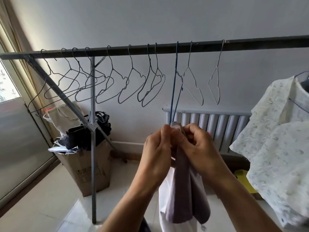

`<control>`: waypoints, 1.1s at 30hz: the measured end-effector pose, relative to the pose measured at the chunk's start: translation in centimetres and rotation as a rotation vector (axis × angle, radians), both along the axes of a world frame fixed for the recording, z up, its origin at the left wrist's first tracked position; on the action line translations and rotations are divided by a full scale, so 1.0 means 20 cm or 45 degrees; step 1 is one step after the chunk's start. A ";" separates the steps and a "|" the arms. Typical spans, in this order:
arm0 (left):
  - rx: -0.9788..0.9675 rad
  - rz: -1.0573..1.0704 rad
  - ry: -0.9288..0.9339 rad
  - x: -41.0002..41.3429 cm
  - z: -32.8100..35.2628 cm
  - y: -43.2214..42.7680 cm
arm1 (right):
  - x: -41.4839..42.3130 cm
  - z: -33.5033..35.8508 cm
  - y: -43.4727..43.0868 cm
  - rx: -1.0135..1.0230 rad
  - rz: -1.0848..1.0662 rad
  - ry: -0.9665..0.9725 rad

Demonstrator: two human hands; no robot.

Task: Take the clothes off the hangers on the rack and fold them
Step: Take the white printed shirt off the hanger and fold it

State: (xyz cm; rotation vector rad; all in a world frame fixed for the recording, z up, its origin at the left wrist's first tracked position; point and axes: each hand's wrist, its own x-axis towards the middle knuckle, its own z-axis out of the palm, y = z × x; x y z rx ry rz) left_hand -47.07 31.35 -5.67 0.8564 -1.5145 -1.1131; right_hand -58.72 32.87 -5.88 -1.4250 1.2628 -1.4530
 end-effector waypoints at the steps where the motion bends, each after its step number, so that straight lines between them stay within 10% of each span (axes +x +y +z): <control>1: 0.054 -0.061 0.037 0.01 0.01 0.01 | -0.01 0.00 0.01 0.025 0.041 -0.025; 5: -0.018 -0.115 -0.033 0.05 0.02 0.00 | -0.05 0.00 0.01 0.001 -0.014 0.064; 10: -0.719 0.106 -0.562 0.14 0.09 -0.17 | -0.08 0.07 0.00 -0.021 0.023 0.188; 15: -0.396 -0.265 -0.664 0.11 0.20 -0.24 | -0.11 0.14 0.00 -0.097 0.036 0.182; 23: -0.622 -0.170 -0.726 0.02 0.27 -0.24 | -0.27 -0.02 -0.01 0.028 -0.137 0.588; 33: -0.489 -0.172 -0.776 0.17 0.42 -0.25 | -0.41 -0.14 0.03 0.008 -0.017 0.030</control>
